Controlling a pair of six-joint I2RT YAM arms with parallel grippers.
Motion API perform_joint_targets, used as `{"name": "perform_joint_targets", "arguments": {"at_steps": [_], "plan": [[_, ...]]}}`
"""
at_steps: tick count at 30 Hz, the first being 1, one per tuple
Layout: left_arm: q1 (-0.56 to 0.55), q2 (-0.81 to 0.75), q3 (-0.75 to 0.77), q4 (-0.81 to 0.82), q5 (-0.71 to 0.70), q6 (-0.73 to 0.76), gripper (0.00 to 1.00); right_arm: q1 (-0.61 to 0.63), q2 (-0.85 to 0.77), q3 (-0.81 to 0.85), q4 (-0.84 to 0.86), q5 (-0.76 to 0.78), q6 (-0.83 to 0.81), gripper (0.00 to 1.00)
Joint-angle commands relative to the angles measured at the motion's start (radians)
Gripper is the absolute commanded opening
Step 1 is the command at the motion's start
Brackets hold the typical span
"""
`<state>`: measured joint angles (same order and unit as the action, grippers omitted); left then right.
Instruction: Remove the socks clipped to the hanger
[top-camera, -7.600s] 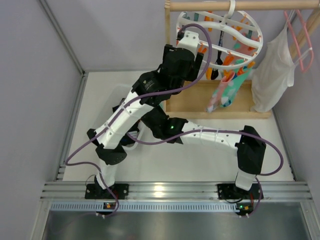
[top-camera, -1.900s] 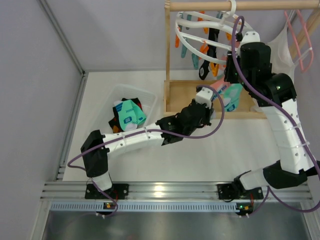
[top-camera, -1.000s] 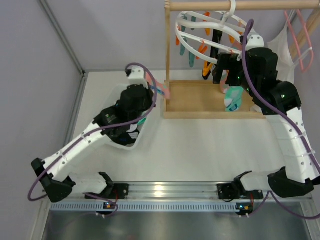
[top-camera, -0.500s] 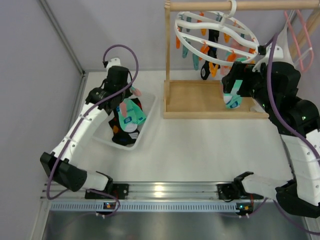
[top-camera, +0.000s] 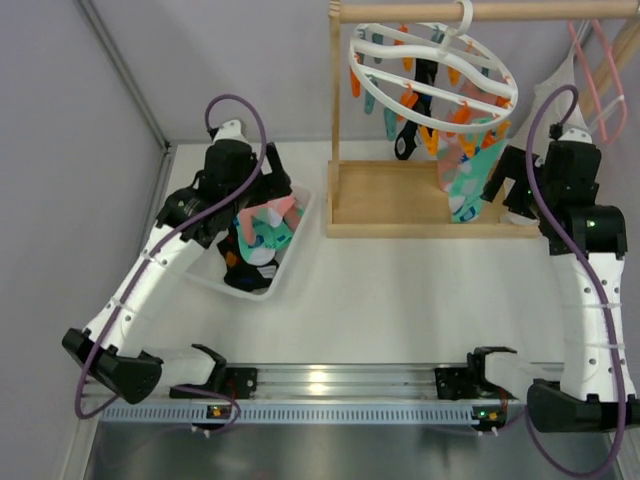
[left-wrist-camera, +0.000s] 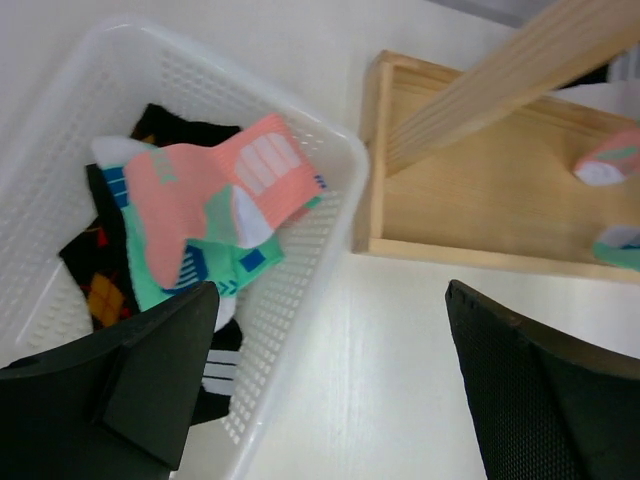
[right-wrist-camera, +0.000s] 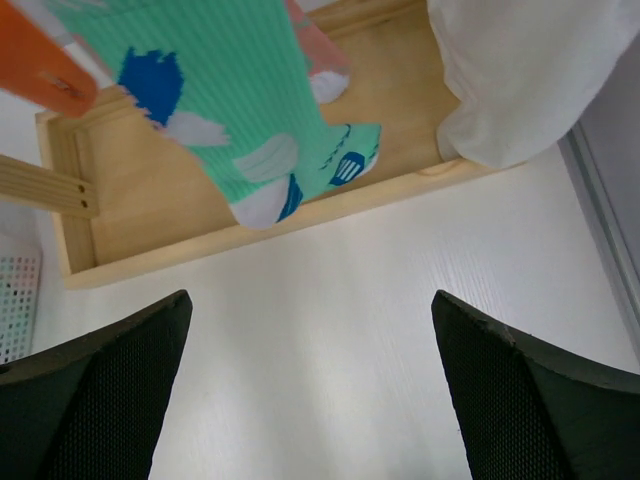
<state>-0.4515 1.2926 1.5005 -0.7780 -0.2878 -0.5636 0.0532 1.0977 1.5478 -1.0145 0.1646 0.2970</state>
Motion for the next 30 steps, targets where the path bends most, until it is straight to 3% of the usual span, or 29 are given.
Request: {"name": "perform_joint_targets", "arguments": {"at_steps": [1, 3, 6, 11, 15, 19, 26, 30], "plan": [[-0.139, -0.018, -0.009, 0.132, 0.073, -0.003, 0.99, -0.105, -0.056, -0.015, 0.114, -0.120, 0.047, 1.00], [-0.281, 0.016, -0.017, 0.218, 0.062, 0.036, 0.99, -0.131, -0.055, -0.038, 0.135, -0.106, 0.042, 0.99], [-0.387, 0.049, -0.057, 0.377, 0.156, 0.076, 0.99, -0.150, -0.065, -0.074, 0.152, -0.034, 0.062, 0.99], [-0.469, 0.140, -0.120, 0.678, 0.378, 0.103, 0.99, -0.164, -0.151, -0.135, 0.217, -0.111, 0.120, 0.99], [-0.496, 0.319, -0.073, 0.825, 0.403, 0.110, 0.99, -0.164, -0.226, -0.161, 0.231, -0.214, 0.163, 0.99], [-0.501, 0.493, 0.013, 0.948, 0.423, 0.117, 0.99, -0.159, -0.254, -0.150, 0.206, -0.238, 0.206, 0.99], [-0.501, 0.859, 0.401, 0.956, 0.415, 0.103, 0.99, -0.130, -0.277, -0.123, 0.192, -0.292, 0.237, 0.99], [-0.500, 1.010, 0.533, 0.954, 0.363, 0.085, 0.99, -0.087, -0.279, -0.100, 0.163, -0.254, 0.206, 1.00]]}}
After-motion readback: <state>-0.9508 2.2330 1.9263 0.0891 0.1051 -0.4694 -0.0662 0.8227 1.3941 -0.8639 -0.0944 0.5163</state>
